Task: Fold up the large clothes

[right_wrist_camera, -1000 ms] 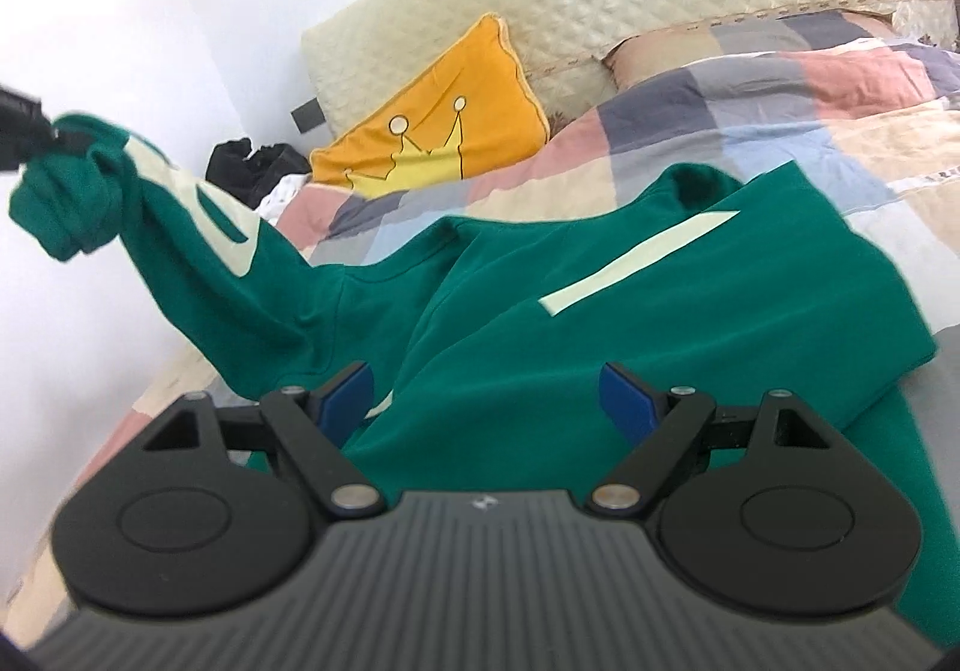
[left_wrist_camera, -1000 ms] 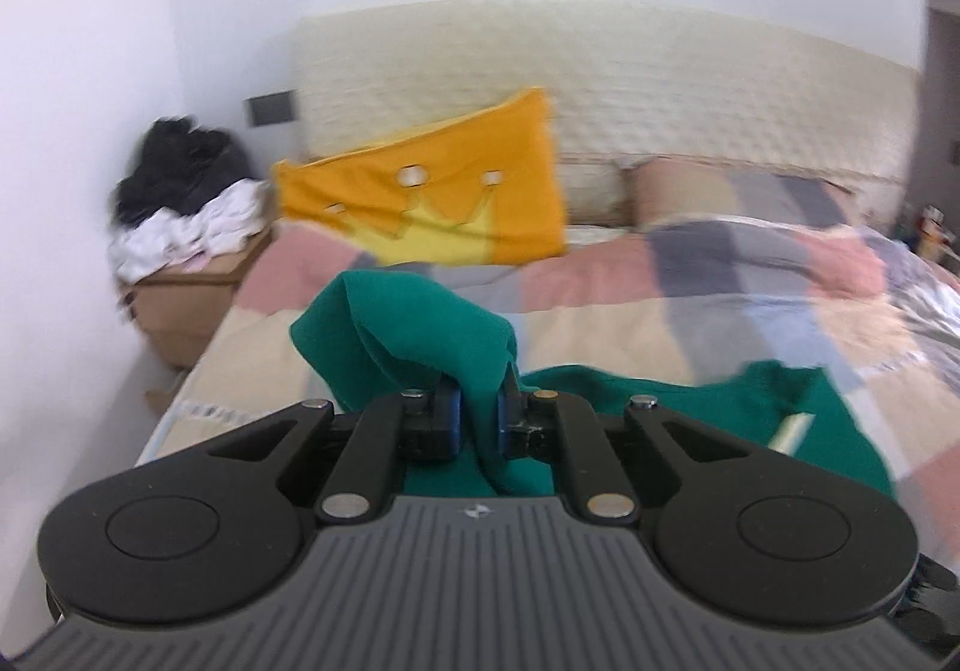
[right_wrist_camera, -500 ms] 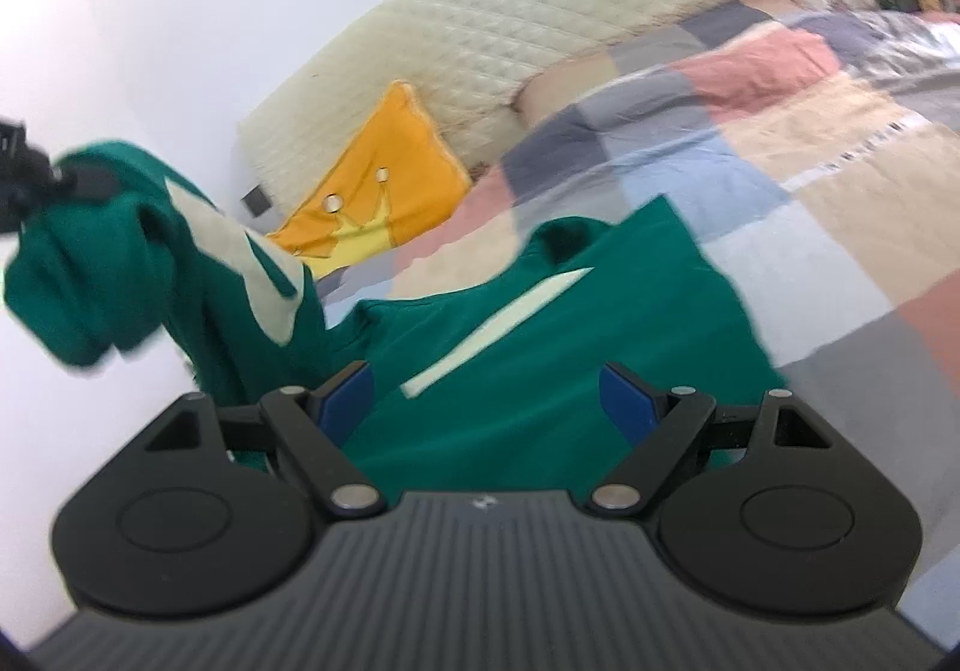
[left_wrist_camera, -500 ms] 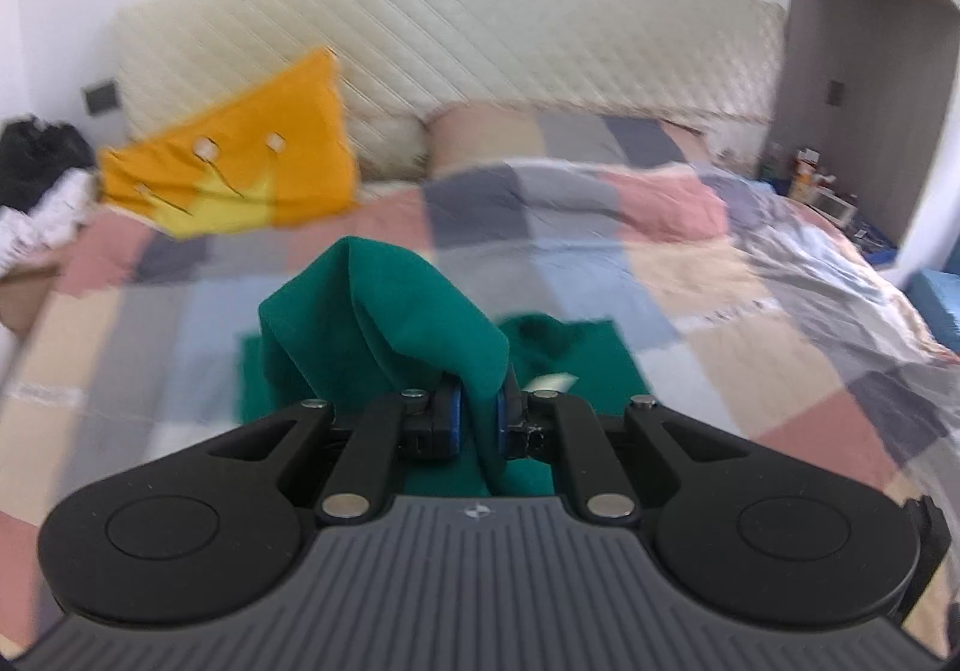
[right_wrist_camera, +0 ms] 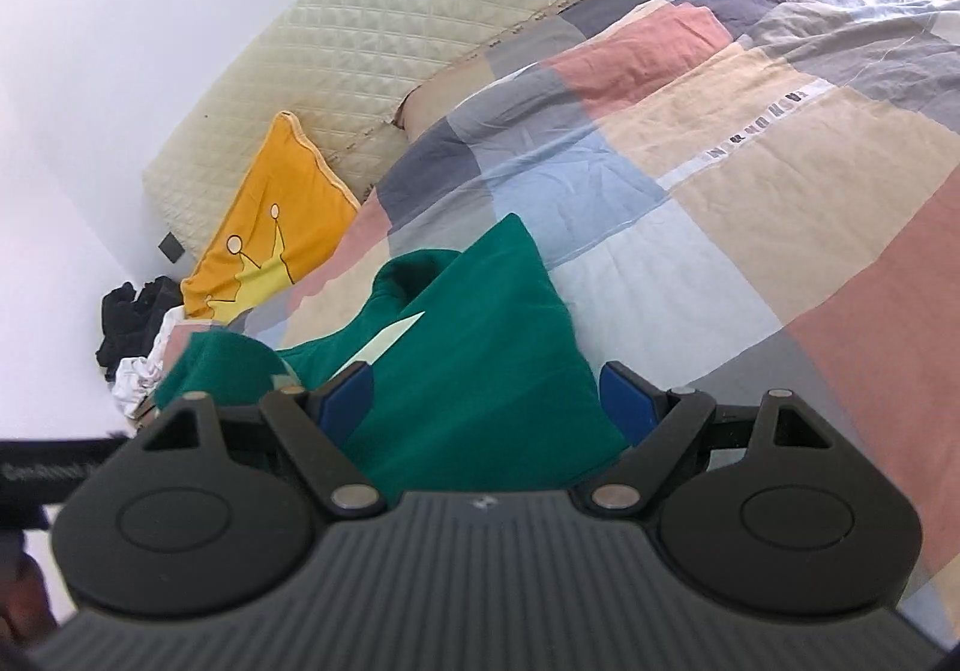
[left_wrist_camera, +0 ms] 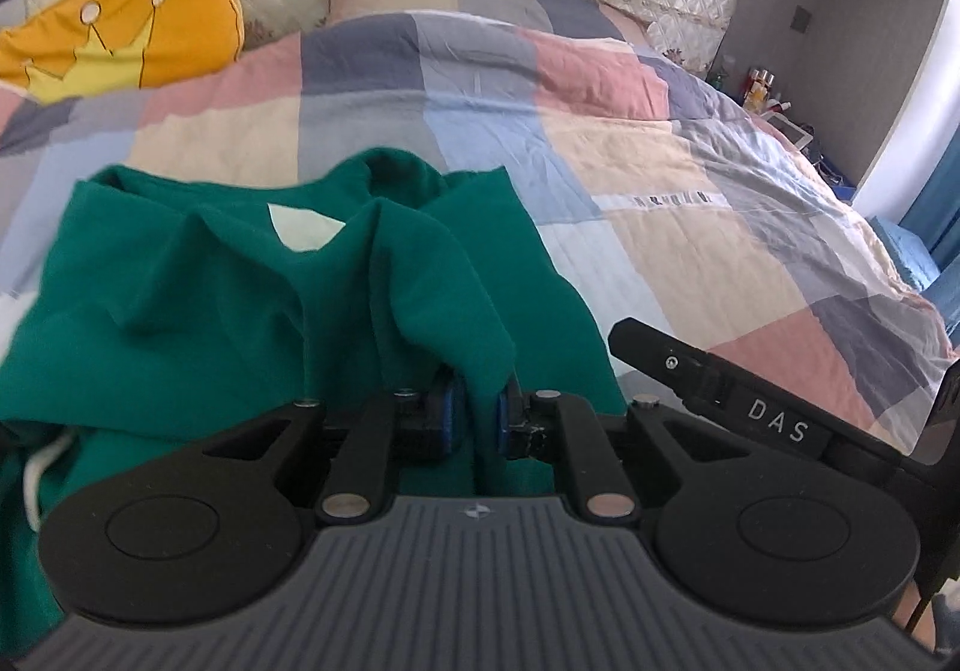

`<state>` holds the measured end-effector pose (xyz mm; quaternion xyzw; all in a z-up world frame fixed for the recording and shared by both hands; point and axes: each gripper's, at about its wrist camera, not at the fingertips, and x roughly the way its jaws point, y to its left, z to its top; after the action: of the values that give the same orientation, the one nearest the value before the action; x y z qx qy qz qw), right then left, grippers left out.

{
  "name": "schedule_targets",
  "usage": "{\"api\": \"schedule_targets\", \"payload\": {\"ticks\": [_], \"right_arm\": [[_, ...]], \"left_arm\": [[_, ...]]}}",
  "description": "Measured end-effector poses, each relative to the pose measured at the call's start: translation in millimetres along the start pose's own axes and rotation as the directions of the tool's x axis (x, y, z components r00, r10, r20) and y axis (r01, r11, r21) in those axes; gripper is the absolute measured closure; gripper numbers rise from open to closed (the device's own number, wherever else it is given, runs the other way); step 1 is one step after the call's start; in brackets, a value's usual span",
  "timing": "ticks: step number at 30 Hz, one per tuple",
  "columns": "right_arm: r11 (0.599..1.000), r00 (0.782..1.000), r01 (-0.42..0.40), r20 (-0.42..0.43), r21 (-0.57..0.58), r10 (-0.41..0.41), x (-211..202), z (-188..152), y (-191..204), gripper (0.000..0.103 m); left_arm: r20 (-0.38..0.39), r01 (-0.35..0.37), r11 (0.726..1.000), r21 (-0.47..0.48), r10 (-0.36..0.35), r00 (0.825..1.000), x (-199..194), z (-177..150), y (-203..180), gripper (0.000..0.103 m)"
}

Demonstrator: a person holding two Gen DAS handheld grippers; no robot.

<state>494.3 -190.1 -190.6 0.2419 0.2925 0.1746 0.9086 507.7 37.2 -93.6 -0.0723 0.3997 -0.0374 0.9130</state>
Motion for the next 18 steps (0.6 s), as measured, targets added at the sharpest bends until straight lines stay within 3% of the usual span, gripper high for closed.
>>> {"api": "schedule_targets", "payload": {"ticks": [4, 5, 12, 18], "right_arm": [[1.0, 1.0, -0.014, -0.002, 0.028, 0.014, -2.9, 2.2, -5.2, 0.019], [0.999, 1.0, -0.016, 0.0, 0.032, 0.016, -5.0, 2.8, -5.6, 0.019], [0.997, 0.999, -0.044, 0.01, 0.068, 0.044, -35.5, 1.6, -5.0, 0.019], [0.995, 0.996, -0.085, -0.021, 0.042, 0.086, -63.7, -10.6, 8.5, 0.019]], "left_arm": [[0.004, 0.026, 0.999, -0.021, -0.026, 1.0, -6.2, 0.6, 4.8, 0.048], [0.014, 0.029, 0.999, -0.02, -0.029, 0.999, -10.9, -0.8, 5.5, 0.045], [0.093, 0.068, 0.996, -0.062, -0.062, 0.994, -69.5, -21.4, 20.8, 0.045], [0.192, 0.013, 0.999, -0.05, -0.003, 0.981, -114.0, -66.5, 35.7, 0.045]]}}
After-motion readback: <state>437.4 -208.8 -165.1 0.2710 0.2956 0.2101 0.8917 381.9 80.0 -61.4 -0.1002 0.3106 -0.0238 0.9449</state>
